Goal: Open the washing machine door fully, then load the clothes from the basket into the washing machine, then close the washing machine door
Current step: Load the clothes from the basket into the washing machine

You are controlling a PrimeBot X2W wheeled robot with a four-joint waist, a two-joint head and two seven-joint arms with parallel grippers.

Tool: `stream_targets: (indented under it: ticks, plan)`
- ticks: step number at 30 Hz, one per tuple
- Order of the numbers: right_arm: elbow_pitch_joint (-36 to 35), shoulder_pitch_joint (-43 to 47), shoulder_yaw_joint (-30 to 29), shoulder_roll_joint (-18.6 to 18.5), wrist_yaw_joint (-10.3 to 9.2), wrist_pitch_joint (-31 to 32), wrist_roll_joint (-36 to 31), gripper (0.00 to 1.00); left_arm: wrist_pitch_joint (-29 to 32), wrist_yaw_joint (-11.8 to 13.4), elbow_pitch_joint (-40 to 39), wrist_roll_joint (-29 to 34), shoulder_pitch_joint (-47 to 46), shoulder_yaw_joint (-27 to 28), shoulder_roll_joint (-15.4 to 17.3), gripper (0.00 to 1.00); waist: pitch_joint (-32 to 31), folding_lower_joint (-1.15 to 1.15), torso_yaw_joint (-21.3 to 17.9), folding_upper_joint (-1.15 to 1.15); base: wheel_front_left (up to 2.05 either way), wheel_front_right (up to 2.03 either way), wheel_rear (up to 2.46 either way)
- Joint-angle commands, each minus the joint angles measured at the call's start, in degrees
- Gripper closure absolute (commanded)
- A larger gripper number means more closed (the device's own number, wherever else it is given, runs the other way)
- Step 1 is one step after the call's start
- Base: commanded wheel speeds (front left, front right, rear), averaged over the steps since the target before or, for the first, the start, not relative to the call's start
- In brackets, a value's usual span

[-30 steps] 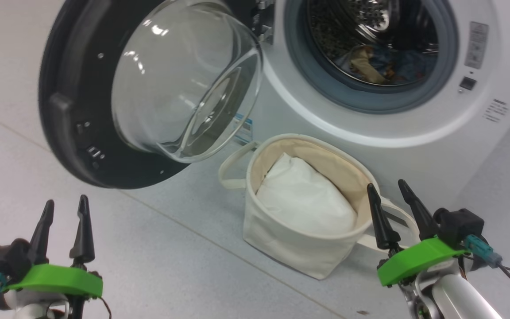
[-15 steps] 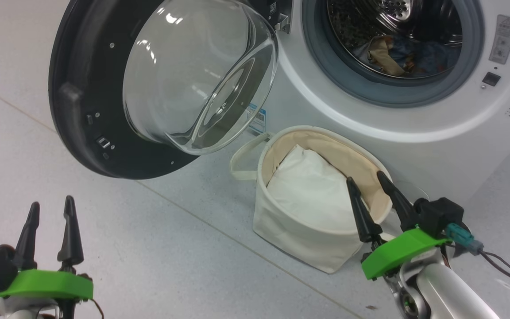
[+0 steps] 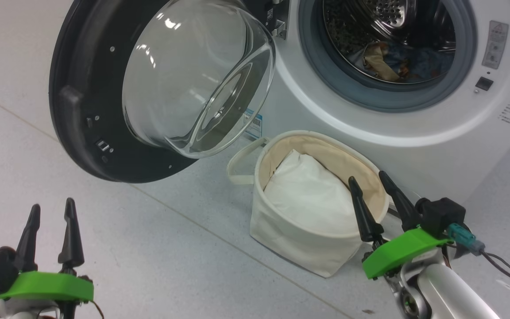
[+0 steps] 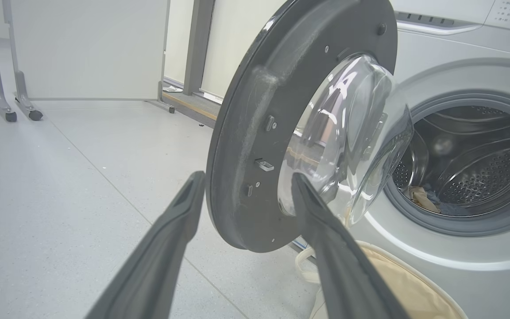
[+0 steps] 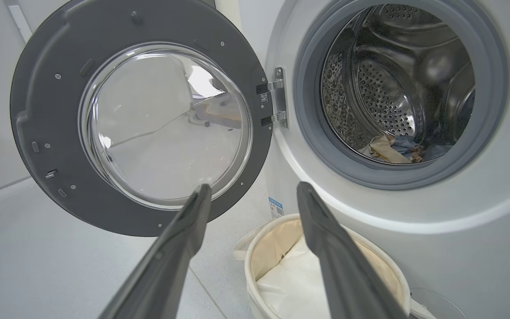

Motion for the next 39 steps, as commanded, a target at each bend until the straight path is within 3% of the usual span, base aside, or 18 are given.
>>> stream_targets:
  ticks: [1,18,19,20,25,31,35,39]
  plan:
    - [-2.0,-0.9,0.2,0.1,0.03,-0.7,-0.2,0.00,-0.3,0.0,-1.8,0.6,-1.4,1.6,1.2,0.00,-0.1,0.00,0.0,0.00,0.00,0.00,0.00]
    - [-2.7,0.6,-1.1,0.2,0.03,-0.7,-0.9,0.00,-0.3,0.0,-1.0,0.5,-1.6,0.5,1.8,0.03,-1.0,0.00,-0.4,0.00,0.00,0.00,0.00]
    - [-2.7,0.7,-1.1,0.2,0.03,-0.7,-0.9,0.00,-0.3,0.0,-1.1,0.4,-1.6,0.3,1.9,0.90,-1.1,0.00,-0.4,0.00,0.00,0.00,0.00]
    - [-2.7,0.8,-1.2,0.3,0.03,-0.7,-0.9,0.00,-0.3,0.0,-1.1,0.2,-1.5,0.1,2.0,1.00,-1.2,0.00,-0.5,0.00,0.00,0.00,0.00]
    - [-2.8,1.4,-1.2,0.3,0.03,-0.7,-0.7,0.00,-0.3,0.0,-3.1,-2.2,-2.3,0.0,2.8,1.00,-1.5,0.00,-0.6,0.00,0.00,0.00,0.00]
    - [-2.7,2.1,-1.2,0.2,0.03,-0.7,-0.5,0.00,0.6,0.0,-4.0,-10.7,-6.9,0.8,4.9,1.00,-2.2,0.00,-1.0,0.00,0.00,0.00,0.00]
    - [-2.8,3.4,-1.8,0.1,0.03,-0.7,-0.5,0.00,4.9,0.0,-2.4,-19.2,-12.8,3.4,8.1,1.00,-3.2,0.00,-1.9,0.00,0.00,0.00,0.00]
    - [-3.2,4.5,-2.1,-0.2,0.03,-0.7,-0.9,0.00,9.9,0.6,4.0,-26.3,-19.2,7.8,10.9,1.00,-3.4,0.00,-4.0,0.00,0.00,0.00,0.00]
